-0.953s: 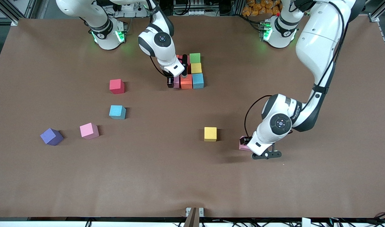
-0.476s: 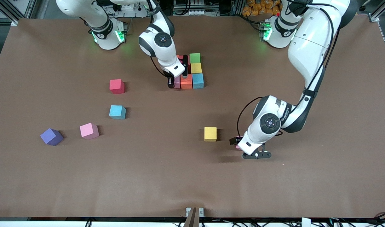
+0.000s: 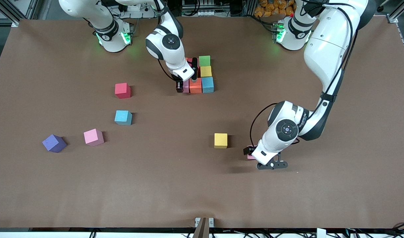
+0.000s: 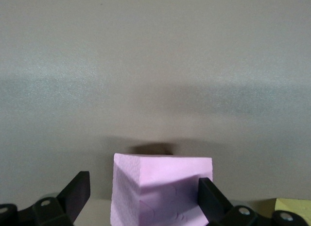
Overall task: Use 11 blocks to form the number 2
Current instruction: 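Lower and release pink with the right gripper while the left gripper lifts pink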
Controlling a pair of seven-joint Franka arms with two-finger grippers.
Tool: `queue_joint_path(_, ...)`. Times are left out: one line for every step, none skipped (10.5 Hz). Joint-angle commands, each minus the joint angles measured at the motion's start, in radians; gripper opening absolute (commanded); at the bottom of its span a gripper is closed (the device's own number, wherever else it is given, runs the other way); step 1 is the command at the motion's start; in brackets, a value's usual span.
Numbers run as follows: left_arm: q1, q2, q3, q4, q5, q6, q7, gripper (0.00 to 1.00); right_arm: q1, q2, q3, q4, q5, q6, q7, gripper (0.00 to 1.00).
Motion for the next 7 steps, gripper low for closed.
queue_joint_path(-0.004, 0.001, 0.004, 0.009, 0.024, -0.001, -0.031, 1.0, 0.004, 0.025, 0.0, 0.028, 0.012, 0.005, 0.009, 0.47)
queue_joint_path(-0.005, 0.0, 0.004, 0.009, 0.025, -0.003, -0.05, 1.0, 0.005, 0.028, 0.0, 0.028, 0.012, 0.004, 0.042, 0.52)
queue_joint_path(-0.007, -0.005, 0.006, 0.007, 0.025, -0.009, -0.061, 1.0, 0.008, 0.028, 0.0, 0.03, 0.011, 0.003, 0.067, 0.53)
queue_joint_path(0.001, -0.017, 0.006, 0.007, 0.027, -0.017, -0.061, 1.0, 0.008, 0.028, 0.0, 0.033, 0.011, 0.003, 0.067, 0.63)
queue_joint_path(0.004, -0.028, 0.006, 0.007, 0.028, -0.046, -0.058, 1.0, 0.008, 0.03, 0.0, 0.033, 0.012, 0.003, 0.07, 0.84)
queue_joint_path(0.009, -0.037, 0.006, 0.007, 0.03, -0.082, -0.055, 1.0, 0.007, 0.03, 0.0, 0.033, 0.012, 0.003, 0.07, 1.0)
queue_joint_path(0.01, -0.044, 0.006, 0.007, 0.03, -0.104, -0.055, 1.0, 0.005, 0.03, 0.0, 0.033, 0.012, 0.002, 0.069, 1.0)
